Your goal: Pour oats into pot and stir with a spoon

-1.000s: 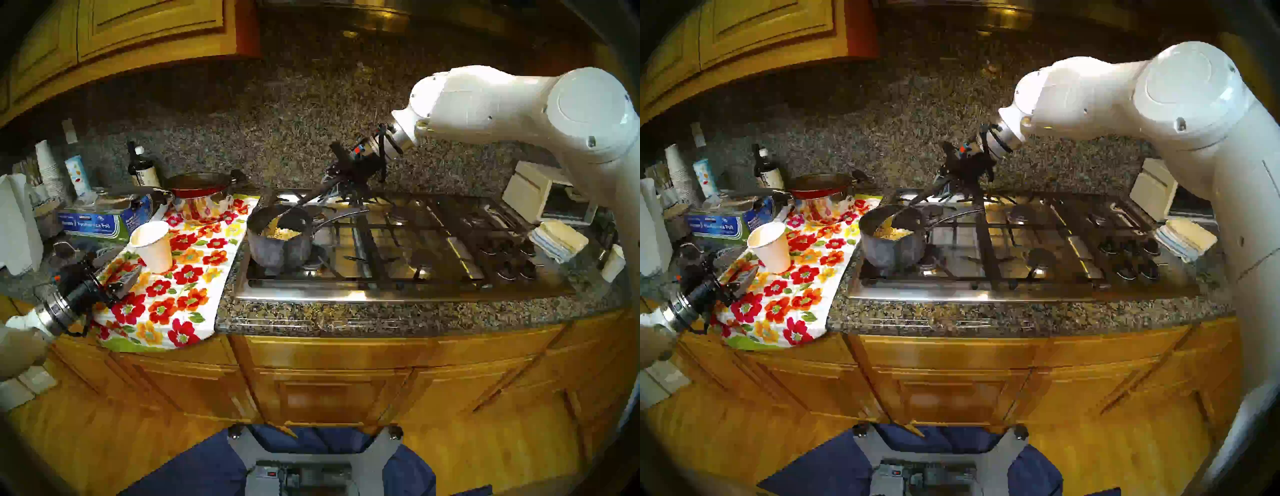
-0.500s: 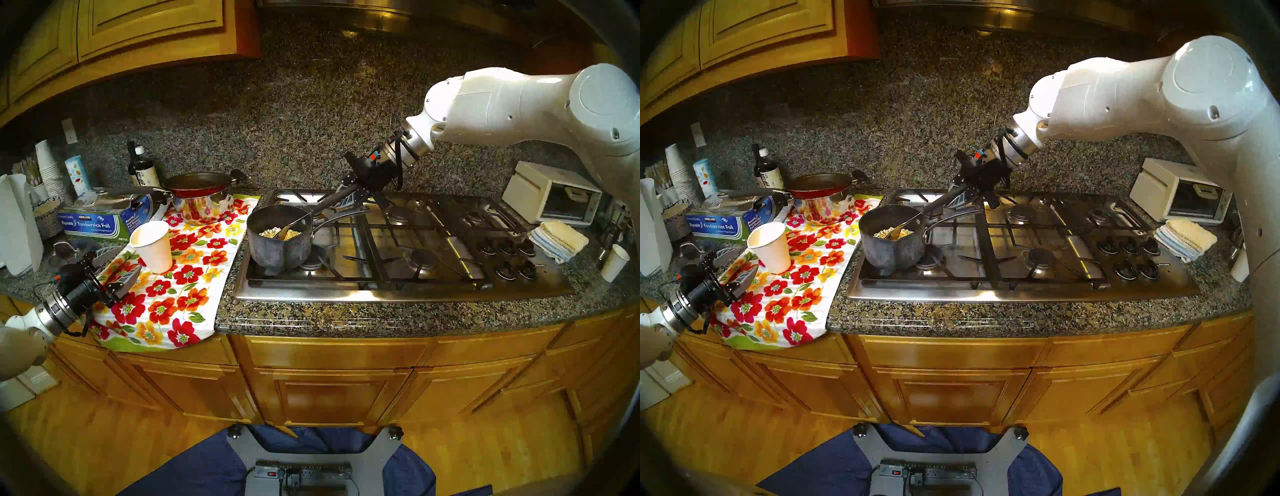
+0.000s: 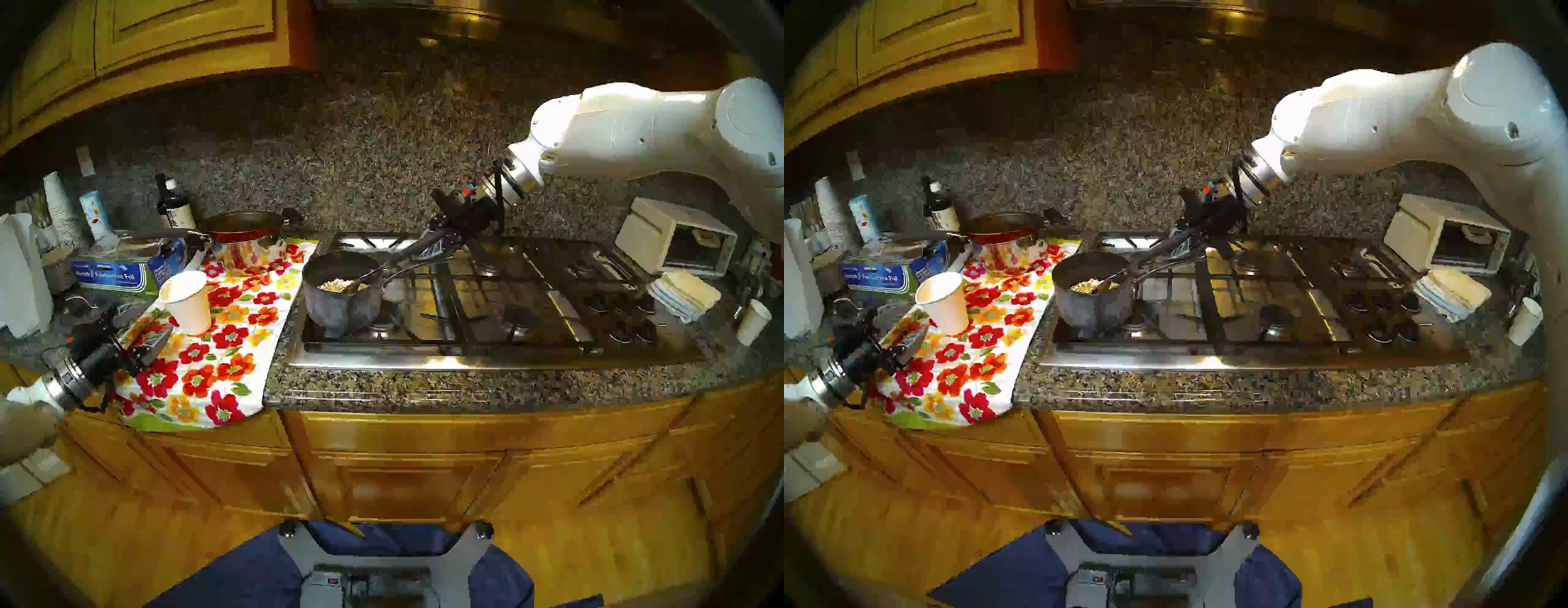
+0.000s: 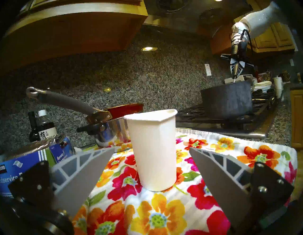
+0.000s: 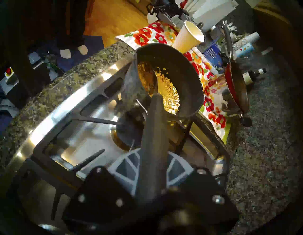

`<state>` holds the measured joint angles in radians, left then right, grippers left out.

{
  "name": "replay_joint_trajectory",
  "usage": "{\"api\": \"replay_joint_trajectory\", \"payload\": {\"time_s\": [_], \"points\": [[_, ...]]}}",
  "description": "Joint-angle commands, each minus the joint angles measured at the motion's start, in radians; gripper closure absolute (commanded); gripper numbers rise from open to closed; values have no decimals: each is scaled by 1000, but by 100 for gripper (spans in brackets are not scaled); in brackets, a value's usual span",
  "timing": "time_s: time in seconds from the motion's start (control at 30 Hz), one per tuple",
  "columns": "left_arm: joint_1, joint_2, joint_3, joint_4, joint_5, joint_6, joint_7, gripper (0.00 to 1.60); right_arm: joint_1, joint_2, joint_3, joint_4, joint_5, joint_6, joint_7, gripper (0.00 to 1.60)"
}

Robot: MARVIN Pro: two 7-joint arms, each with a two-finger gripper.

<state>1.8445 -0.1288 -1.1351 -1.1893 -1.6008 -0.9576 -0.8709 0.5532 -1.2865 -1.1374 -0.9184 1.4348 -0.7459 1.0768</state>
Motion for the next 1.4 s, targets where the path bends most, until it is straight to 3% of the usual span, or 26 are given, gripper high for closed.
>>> {"api": "replay_joint_trajectory", "payload": {"time_s": [0.0,0.07,0.1,0.13,0.4,0.47,0.53,0.63,0.77,0.93,1.37], "points": [[-3,14,-35,-1,-5,-2,-104,0,51,20,13,3,16,8,4,160],[-2,14,-37,3,-18,-2,-128,0,50,24,12,-5,16,9,4,160],[2,14,-39,-5,6,-2,-82,0,50,26,11,-8,16,8,3,160],[2,14,-40,0,-10,-2,-112,0,49,29,10,-13,15,8,1,160],[13,14,-51,-4,-2,-2,-98,0,51,45,3,-44,9,6,-15,133],[15,14,-53,-4,-2,-2,-99,0,52,48,0,-52,6,5,-21,112],[18,14,-56,-6,2,-2,-92,0,53,51,-1,-59,4,3,-25,109],[19,14,-58,-2,-9,-2,-112,0,57,54,-5,-68,1,0,-30,89],[22,14,-61,-3,-9,-2,-112,0,58,57,-11,-77,-4,-5,-39,45],[26,14,-65,-3,-9,-2,-114,0,62,61,-15,-83,-10,-11,-45,4],[36,14,-75,-5,-8,-2,-111,0,66,76,-28,-89,-36,-21,-54,0]]}}
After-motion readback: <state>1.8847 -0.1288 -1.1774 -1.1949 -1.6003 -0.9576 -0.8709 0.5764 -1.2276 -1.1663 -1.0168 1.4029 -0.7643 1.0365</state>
